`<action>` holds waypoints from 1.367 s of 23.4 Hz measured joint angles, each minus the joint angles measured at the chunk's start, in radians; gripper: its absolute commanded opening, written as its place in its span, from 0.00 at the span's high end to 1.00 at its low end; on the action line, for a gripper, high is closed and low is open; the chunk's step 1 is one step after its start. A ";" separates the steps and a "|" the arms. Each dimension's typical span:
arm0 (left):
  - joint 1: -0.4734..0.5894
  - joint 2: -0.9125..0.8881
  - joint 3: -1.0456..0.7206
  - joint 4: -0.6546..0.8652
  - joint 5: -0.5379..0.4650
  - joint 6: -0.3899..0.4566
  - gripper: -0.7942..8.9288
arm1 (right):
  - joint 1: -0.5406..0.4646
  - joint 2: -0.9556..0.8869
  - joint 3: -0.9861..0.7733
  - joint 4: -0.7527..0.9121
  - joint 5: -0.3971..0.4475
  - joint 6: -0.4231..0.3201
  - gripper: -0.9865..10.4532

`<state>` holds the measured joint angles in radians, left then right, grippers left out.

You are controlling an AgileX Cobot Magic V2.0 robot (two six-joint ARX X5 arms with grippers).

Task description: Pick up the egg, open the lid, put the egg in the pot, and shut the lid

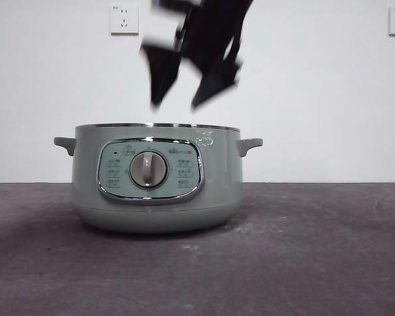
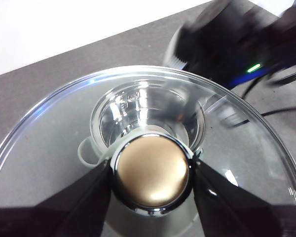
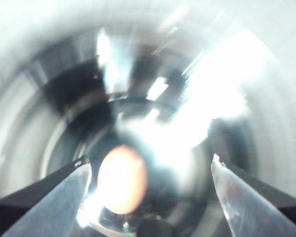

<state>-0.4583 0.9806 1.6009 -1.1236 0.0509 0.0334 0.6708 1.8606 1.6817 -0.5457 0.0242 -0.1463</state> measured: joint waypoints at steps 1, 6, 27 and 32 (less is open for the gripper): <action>0.000 0.016 0.000 0.013 0.000 0.000 0.93 | -0.006 -0.069 0.007 -0.024 0.035 0.000 0.55; 0.000 0.148 0.000 0.089 0.013 0.012 0.93 | -0.079 -0.361 0.010 -0.163 0.135 0.031 0.55; -0.004 0.660 0.000 0.439 0.057 0.063 0.93 | -0.101 -0.922 0.010 -0.331 0.137 0.042 0.55; -0.004 0.711 0.000 0.485 0.058 0.064 0.93 | -0.101 -0.948 0.010 -0.356 0.136 0.042 0.55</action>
<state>-0.4622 1.6917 1.6009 -0.6384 0.1085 0.0975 0.5694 0.9127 1.6913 -0.9020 0.1604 -0.1040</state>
